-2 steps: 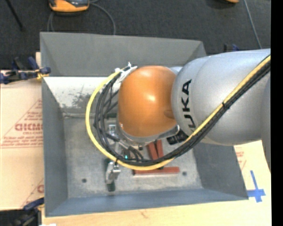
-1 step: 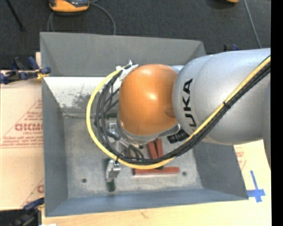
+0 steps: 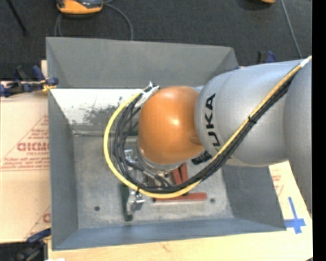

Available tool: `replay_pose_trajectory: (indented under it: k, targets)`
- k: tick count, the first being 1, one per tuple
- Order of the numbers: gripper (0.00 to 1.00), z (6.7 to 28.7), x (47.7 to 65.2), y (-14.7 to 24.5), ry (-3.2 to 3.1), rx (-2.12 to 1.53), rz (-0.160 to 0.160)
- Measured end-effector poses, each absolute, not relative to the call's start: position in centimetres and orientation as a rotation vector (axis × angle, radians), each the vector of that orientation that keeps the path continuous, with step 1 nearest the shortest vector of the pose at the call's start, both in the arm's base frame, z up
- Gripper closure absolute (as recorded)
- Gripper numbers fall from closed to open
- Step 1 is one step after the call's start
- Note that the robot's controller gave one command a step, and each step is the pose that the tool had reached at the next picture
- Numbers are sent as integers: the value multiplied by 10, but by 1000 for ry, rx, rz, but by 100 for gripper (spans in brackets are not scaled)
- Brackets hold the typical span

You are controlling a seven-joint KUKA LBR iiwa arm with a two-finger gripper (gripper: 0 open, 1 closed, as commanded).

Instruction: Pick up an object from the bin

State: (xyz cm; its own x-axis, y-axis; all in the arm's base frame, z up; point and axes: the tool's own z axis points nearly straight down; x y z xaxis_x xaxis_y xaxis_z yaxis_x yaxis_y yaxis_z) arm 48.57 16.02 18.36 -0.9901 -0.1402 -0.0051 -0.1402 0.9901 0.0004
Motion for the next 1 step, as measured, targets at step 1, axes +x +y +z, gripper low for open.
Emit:
replay_pose_trajectory:
  k: [1]
  targets:
    - [0, 97, 499, 134, 3098, -479, 0]
